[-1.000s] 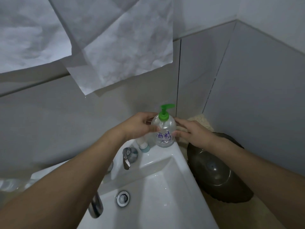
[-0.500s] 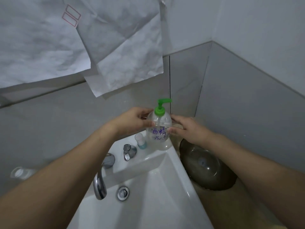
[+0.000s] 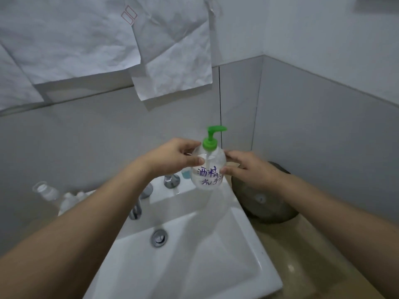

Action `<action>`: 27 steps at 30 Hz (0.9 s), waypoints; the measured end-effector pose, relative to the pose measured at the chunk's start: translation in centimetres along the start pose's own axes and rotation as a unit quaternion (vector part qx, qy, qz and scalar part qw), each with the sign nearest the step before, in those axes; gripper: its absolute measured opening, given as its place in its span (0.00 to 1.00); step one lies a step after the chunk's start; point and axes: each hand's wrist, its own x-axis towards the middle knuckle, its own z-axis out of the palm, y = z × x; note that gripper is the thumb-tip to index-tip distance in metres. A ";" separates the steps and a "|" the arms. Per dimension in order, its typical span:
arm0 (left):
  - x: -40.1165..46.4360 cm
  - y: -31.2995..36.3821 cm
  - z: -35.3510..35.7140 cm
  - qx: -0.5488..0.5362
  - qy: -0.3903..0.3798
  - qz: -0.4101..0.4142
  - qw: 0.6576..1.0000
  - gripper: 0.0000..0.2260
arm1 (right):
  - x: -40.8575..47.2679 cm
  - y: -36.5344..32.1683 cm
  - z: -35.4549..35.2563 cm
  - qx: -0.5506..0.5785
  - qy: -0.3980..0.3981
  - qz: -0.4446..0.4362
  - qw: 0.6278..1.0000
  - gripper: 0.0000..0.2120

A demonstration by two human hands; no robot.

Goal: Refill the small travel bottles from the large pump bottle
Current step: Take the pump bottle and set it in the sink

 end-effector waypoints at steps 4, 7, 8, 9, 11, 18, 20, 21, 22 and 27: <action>-2.7 -2.3 3.3 -0.023 0.024 0.023 0.999 0.38 | -2.8 0.6 2.5 -0.026 0.023 -0.020 0.999 0.24; -5.7 -3.5 5.9 -0.031 0.045 0.057 0.997 0.29 | -6.3 0.0 4.6 -0.002 0.038 -0.046 0.998 0.21; -6.6 -3.5 6.4 -0.034 0.056 0.060 0.996 0.28 | -7.1 -0.3 5.0 0.015 0.037 -0.056 0.998 0.21; -7.5 -3.5 6.7 -0.039 0.068 0.063 0.995 0.29 | -7.8 -0.7 5.2 0.033 0.036 -0.062 0.997 0.20; -10.0 -3.5 7.9 -0.060 0.084 0.061 0.993 0.32 | -9.8 -1.6 6.2 0.059 0.035 -0.075 0.995 0.21; -16.0 -4.4 9.5 -0.091 0.121 0.041 0.988 0.24 | -13.3 -4.4 8.6 0.063 0.025 -0.100 0.993 0.16; -17.0 -4.7 9.8 -0.093 0.114 0.035 0.988 0.27 | -13.4 -4.4 9.3 0.057 0.015 -0.104 0.993 0.15; -17.2 -5.1 9.8 -0.088 0.110 0.035 0.989 0.31 | -13.3 -4.5 9.7 0.057 0.010 -0.104 0.993 0.15; -17.3 -5.6 9.8 -0.083 0.104 0.031 0.991 0.34 | -13.0 -4.4 10.0 0.059 0.004 -0.104 0.993 0.15; -16.5 -8.5 10.2 -0.116 0.124 0.007 0.985 0.32 | -11.1 -3.1 12.2 0.054 -0.010 -0.091 0.994 0.15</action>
